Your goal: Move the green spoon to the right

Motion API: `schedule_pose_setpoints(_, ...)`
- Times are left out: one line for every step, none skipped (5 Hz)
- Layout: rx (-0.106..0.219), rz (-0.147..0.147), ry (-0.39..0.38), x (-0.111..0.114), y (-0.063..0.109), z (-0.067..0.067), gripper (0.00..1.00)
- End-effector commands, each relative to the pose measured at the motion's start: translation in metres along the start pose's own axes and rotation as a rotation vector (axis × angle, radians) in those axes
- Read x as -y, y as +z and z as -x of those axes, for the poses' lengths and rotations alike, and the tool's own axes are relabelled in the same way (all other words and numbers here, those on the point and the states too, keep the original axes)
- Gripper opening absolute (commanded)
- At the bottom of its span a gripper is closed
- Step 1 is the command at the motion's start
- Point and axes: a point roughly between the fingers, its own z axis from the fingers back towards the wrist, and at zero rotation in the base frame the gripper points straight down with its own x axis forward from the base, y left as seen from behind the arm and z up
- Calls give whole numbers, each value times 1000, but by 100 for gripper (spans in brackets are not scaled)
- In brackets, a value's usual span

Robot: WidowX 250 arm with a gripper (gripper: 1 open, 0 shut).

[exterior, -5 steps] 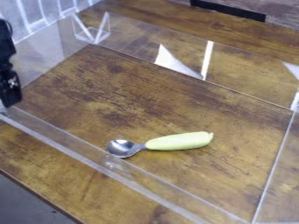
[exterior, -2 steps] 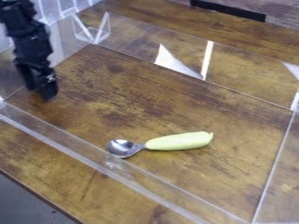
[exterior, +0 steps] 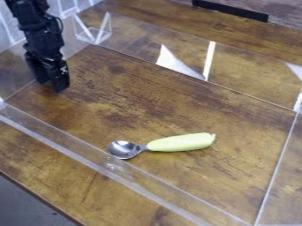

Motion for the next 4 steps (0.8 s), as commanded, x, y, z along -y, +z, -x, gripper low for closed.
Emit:
schedule_pose_setpoints(51, -40, -5, -10, 19, -6, 100)
schedule_pose_setpoints(57, -41, 35, -4, 38, 4, 100)
schedule_pose_setpoints(62, -41, 77, 2, 56, 14, 100)
schedule_pose_setpoints(76, -51, 148, 5, 64, 10, 100)
